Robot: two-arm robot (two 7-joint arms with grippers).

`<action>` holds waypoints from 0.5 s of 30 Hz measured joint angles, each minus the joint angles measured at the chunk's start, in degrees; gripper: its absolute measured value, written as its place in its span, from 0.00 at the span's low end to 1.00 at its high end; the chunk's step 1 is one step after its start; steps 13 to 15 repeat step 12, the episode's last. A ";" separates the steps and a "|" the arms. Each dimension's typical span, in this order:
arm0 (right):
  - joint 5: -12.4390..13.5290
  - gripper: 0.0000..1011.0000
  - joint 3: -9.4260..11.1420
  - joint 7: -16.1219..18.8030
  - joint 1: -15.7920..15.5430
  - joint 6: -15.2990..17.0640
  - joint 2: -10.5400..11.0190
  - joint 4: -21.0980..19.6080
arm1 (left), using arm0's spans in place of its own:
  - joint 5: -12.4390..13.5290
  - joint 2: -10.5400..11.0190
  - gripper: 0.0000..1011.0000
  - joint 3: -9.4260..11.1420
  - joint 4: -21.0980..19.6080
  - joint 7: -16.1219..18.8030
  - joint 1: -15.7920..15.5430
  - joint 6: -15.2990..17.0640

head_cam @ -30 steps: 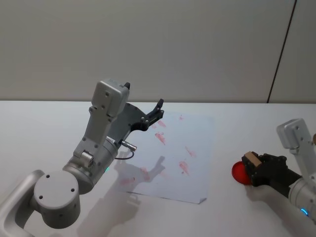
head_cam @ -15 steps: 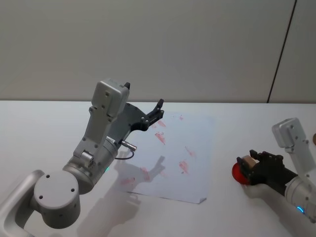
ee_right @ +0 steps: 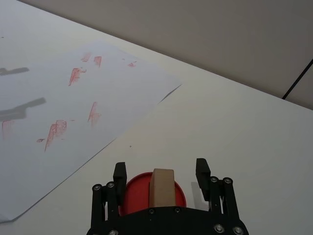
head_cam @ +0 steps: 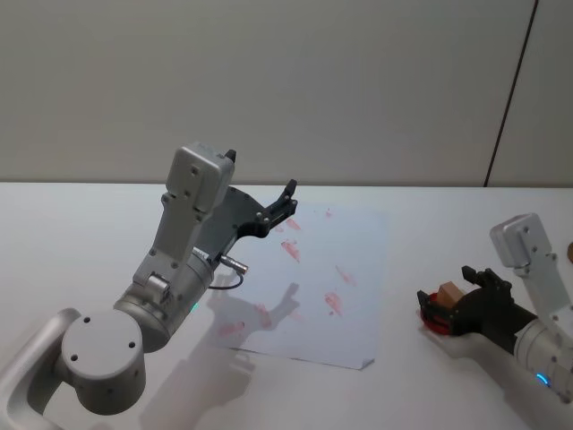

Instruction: Use the one hand to pick up the stamp and affix it onto the A4 paper.

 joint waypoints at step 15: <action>-0.10 0.99 -0.07 0.04 0.12 -0.01 -0.09 0.18 | 0.00 0.00 0.99 0.00 0.00 0.00 0.00 0.00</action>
